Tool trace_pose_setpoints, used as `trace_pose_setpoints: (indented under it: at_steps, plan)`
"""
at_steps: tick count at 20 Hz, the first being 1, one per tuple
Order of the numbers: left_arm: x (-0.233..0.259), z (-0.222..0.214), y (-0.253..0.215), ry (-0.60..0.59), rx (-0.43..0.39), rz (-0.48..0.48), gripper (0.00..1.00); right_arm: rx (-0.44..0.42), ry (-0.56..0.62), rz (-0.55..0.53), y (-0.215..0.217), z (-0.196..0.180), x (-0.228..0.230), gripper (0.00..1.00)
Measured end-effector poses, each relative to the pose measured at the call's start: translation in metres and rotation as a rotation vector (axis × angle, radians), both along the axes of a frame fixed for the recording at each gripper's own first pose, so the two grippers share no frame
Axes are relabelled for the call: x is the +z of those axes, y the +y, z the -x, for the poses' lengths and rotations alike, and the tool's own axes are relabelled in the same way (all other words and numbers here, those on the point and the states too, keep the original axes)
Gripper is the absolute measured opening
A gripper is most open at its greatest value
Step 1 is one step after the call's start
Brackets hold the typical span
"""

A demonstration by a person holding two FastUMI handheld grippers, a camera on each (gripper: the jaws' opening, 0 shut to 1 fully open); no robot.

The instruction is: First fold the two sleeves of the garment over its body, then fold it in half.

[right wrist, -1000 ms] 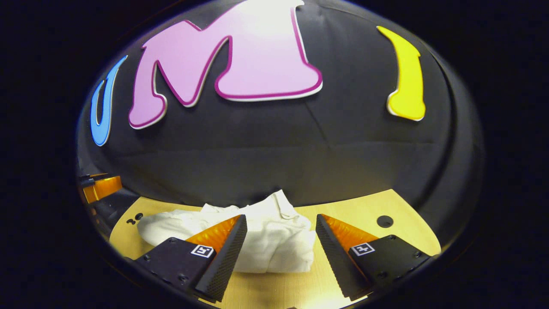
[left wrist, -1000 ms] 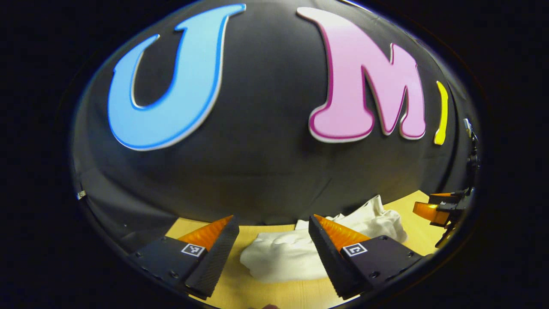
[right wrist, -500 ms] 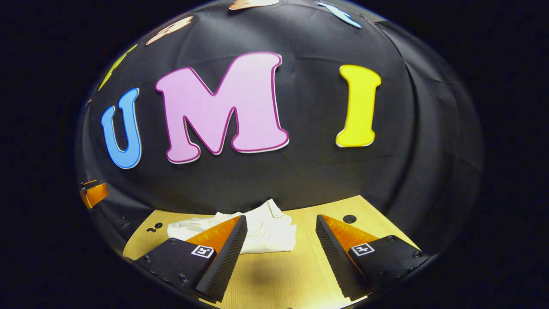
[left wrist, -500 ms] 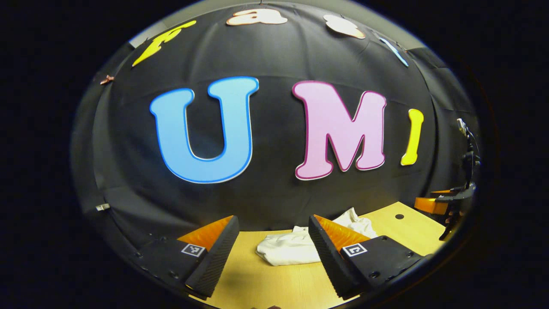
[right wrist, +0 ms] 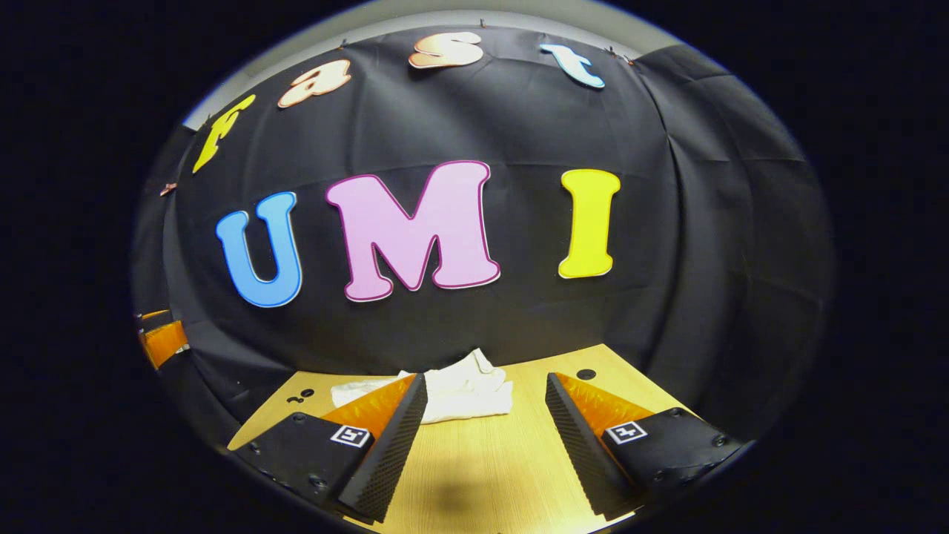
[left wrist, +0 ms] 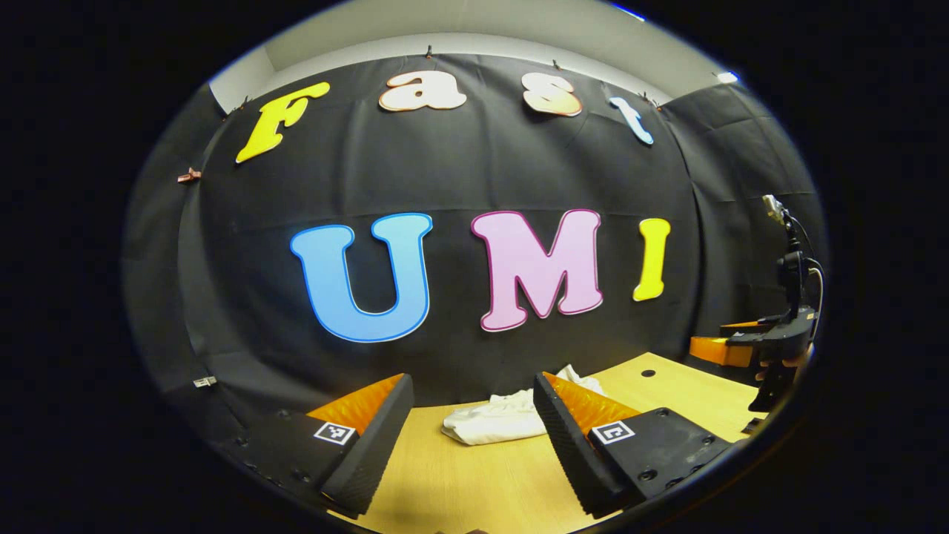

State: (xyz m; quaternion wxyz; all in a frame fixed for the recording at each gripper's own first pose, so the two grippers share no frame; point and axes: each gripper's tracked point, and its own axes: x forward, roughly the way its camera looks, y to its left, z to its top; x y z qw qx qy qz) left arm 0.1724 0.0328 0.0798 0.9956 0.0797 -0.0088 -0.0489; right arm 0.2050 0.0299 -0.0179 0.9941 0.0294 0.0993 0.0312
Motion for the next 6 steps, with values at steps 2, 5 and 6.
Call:
trace_pose_setpoints:
  at_steps: [2, 5, 6]
  plan:
    - [-0.013, 0.028, -0.009, 0.021, -0.032, 0.033, 1.00, 0.011, 0.006, 0.011, 0.003, 0.026, -0.007, 0.98]
    - [-0.020, 0.063, -0.013, 0.001, -0.044, 0.041, 1.00, 0.022, -0.009, 0.014, 0.008, 0.059, -0.013, 0.98]
    - [-0.024, 0.072, -0.012, -0.012, -0.038, 0.036, 1.00, 0.025, -0.015, 0.021, 0.009, 0.071, -0.014, 0.98]
